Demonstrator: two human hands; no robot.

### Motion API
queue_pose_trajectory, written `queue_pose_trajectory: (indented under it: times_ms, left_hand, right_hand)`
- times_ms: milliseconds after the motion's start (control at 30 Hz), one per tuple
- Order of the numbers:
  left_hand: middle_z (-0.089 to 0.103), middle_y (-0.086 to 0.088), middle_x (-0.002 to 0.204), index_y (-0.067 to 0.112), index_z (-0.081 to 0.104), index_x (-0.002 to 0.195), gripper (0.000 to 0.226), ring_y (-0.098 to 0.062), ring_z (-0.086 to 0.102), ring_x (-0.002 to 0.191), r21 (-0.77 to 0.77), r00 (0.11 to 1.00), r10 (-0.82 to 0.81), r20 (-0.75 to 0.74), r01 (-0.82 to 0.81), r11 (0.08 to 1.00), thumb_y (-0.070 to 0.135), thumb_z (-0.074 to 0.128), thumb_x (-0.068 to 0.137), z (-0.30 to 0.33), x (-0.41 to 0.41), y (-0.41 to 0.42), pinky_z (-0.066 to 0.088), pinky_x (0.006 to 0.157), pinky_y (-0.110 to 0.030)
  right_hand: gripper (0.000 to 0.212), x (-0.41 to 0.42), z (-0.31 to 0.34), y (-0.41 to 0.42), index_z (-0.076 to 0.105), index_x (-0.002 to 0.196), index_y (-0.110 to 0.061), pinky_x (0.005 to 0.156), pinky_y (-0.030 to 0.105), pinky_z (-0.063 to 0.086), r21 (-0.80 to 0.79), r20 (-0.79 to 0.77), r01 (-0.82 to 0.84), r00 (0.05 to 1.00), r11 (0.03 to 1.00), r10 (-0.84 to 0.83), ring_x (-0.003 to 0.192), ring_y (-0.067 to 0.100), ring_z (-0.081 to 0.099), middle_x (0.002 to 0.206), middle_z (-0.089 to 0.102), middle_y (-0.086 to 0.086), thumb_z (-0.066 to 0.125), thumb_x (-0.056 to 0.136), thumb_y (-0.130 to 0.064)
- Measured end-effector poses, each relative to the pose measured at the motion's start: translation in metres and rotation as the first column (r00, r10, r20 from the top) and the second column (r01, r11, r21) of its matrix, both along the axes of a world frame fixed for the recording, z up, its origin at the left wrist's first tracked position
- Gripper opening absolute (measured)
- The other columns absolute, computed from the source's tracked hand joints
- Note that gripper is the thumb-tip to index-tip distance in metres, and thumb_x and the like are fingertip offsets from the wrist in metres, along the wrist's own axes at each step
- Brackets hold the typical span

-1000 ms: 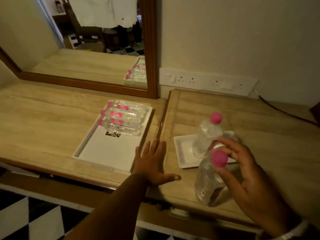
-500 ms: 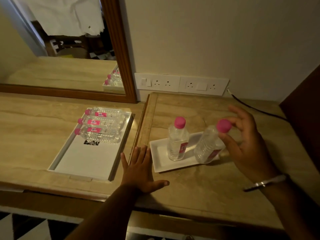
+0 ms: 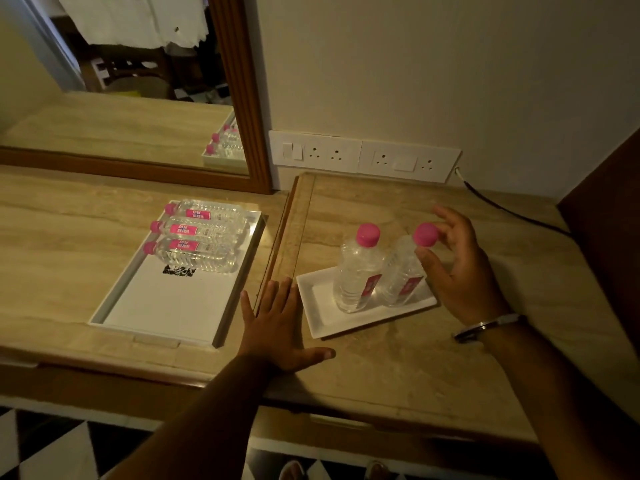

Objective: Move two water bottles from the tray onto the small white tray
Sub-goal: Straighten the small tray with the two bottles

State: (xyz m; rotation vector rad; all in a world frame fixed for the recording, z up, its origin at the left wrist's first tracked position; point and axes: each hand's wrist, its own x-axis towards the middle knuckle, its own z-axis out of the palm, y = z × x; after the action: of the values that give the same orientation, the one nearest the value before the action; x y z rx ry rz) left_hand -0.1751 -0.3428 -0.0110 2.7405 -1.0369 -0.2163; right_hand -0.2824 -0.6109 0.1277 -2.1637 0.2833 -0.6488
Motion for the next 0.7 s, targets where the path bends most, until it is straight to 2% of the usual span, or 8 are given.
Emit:
queue_pose_trajectory:
  times_ms: [67,133,233,300,400,433,567,700]
  left_hand:
    - [-0.002,-0.005,0.168,0.021,-0.006,0.158,0.138,-0.023,-0.017,0.15,-0.117,1.0,-0.001,-0.001,0.001,0.993,0.106,0.038,0.058,0.002,-0.001,0.001,-0.031,0.108,-0.059]
    - [-0.001,-0.007,0.167,0.015,0.0,0.159,0.131,-0.024,-0.012,0.151,-0.228,1.0,0.009,0.007,-0.008,0.974,0.101,0.034,0.066,0.006,-0.001,0.0,-0.026,0.112,-0.058]
    - [0.014,-0.011,0.166,0.013,0.008,0.157,0.12,-0.029,0.005,0.152,-0.341,0.999,0.049,-0.002,-0.046,0.939,0.093,0.039,0.074,0.016,-0.01,-0.025,-0.017,0.115,-0.058]
    - [0.03,-0.008,0.16,0.02,0.014,0.154,0.114,-0.027,0.019,0.148,-0.399,0.996,0.074,-0.056,-0.09,0.912,0.095,0.043,0.073,0.023,-0.022,-0.051,-0.016,0.114,-0.058]
    - [0.051,0.002,0.142,0.029,0.034,0.144,0.103,-0.022,0.037,0.136,-0.458,0.99,0.131,-0.044,-0.136,0.878,0.099,0.046,0.069,0.029,-0.031,-0.079,-0.006,0.112,-0.064]
    - [0.054,0.003,0.139,0.03,0.038,0.142,0.102,-0.021,0.039,0.134,-0.456,0.988,0.154,-0.028,-0.15,0.878,0.1,0.046,0.067,0.028,-0.031,-0.082,-0.005,0.112,-0.065]
    - [0.051,0.001,0.144,0.032,0.038,0.141,0.103,-0.024,0.036,0.138,-0.392,0.993,0.112,-0.024,-0.113,0.913,0.1,0.047,0.065,0.019,-0.014,-0.08,-0.006,0.113,-0.067]
    - [0.051,-0.003,0.146,0.03,0.042,0.138,0.091,-0.029,0.036,0.139,-0.323,0.999,0.02,-0.048,-0.035,0.946,0.091,0.05,0.071,0.018,0.01,-0.084,0.005,0.114,-0.071]
  right_hand:
    - [0.067,-0.006,-0.01,-0.006,0.028,0.139,-0.038,0.087,0.008,0.037,0.14,-0.039,-0.032,0.999,0.99,0.038,0.116,-0.005,0.048,0.124,0.052,-0.016,0.066,0.083,-0.041]
    - [0.077,-0.013,-0.027,-0.014,0.024,0.141,-0.038,0.092,0.014,0.039,0.243,-0.094,-0.06,0.992,0.968,0.085,0.12,-0.007,0.045,0.13,0.047,-0.021,0.065,0.078,-0.055]
    - [0.089,-0.015,-0.051,-0.024,0.023,0.143,-0.031,0.098,0.03,0.043,0.329,-0.207,-0.112,0.96,0.938,0.187,0.124,0.005,0.047,0.138,0.048,-0.007,0.071,0.072,-0.055]
    - [0.09,-0.01,-0.061,-0.026,0.033,0.137,-0.031,0.089,0.02,0.045,0.246,-0.333,-0.144,0.916,0.959,0.223,0.115,0.003,0.052,0.127,0.054,-0.012,0.073,0.063,-0.063]
    - [0.087,0.002,-0.082,-0.027,0.042,0.132,-0.023,0.091,0.035,0.048,0.16,-0.461,-0.137,0.865,0.978,0.196,0.11,0.015,0.057,0.121,0.06,-0.003,0.079,0.06,-0.055]
    - [0.085,0.005,-0.087,-0.027,0.042,0.132,-0.022,0.091,0.036,0.049,0.165,-0.463,-0.131,0.865,0.978,0.193,0.108,0.016,0.058,0.12,0.061,-0.003,0.081,0.061,-0.048]
    - [0.087,0.006,-0.098,-0.025,0.034,0.135,-0.026,0.076,0.013,0.039,0.095,-0.436,-0.159,0.881,0.983,0.185,0.097,0.005,0.053,0.108,0.053,-0.017,0.083,0.064,-0.039]
    - [0.089,0.0,-0.106,-0.025,0.039,0.135,-0.018,0.079,0.022,0.045,0.085,-0.422,-0.097,0.898,0.992,0.124,0.102,0.017,0.06,0.117,0.062,0.0,0.083,0.062,-0.042]
